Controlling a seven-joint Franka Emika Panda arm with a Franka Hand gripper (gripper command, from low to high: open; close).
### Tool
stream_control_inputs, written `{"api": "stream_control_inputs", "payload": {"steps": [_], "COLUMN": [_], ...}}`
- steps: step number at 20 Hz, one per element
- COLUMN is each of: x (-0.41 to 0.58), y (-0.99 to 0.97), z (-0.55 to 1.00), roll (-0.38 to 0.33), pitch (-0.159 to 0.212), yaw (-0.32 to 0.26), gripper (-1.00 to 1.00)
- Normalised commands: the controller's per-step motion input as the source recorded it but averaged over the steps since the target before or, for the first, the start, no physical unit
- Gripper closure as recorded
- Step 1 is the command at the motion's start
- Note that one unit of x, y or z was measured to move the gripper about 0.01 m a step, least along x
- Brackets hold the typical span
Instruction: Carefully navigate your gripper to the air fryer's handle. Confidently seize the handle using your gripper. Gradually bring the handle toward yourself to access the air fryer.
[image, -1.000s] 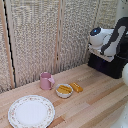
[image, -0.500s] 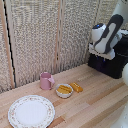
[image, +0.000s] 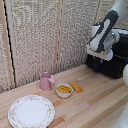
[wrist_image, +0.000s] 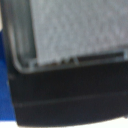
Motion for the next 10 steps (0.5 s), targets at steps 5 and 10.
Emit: {"api": "stream_control_inputs", "payload": {"steps": [5,10], "x": [-0.006,-0.195], "y": [0.81,0.88], "z": [-0.05,0.02], "roll": [0.000,0.011], "pitch": [-0.053,-0.035], "yaw": [-0.145,-0.056], "gripper": [1.00,1.00]}}
